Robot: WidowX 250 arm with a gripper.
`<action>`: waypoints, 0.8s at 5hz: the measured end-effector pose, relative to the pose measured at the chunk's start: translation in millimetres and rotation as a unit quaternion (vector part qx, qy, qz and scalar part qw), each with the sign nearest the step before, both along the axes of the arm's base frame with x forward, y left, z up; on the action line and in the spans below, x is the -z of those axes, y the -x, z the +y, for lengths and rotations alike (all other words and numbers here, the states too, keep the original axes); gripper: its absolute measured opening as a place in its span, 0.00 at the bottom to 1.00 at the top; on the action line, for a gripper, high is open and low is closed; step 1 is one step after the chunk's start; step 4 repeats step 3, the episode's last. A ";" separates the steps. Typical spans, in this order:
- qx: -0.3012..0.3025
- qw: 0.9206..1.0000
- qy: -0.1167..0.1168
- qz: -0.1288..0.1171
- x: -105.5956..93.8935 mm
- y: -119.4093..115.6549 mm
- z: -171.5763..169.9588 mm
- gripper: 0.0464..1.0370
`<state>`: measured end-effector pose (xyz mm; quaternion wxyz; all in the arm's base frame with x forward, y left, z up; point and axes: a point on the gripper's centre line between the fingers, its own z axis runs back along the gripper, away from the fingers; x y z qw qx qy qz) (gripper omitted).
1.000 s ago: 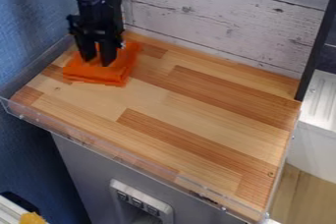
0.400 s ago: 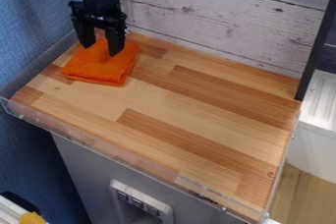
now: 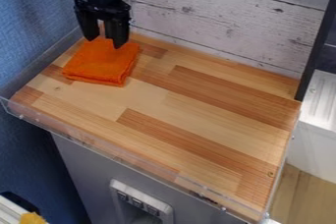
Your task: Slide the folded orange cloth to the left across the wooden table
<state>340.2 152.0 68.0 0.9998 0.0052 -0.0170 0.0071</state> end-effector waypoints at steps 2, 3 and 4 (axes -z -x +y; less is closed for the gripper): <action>0.006 1.000 0.001 -0.007 -11.8 -6.4 2.0 0.96; 0.006 1.000 0.001 -0.006 -12.2 -6.0 2.1 0.96; 0.006 1.000 0.001 -0.006 -12.2 -6.0 2.1 0.96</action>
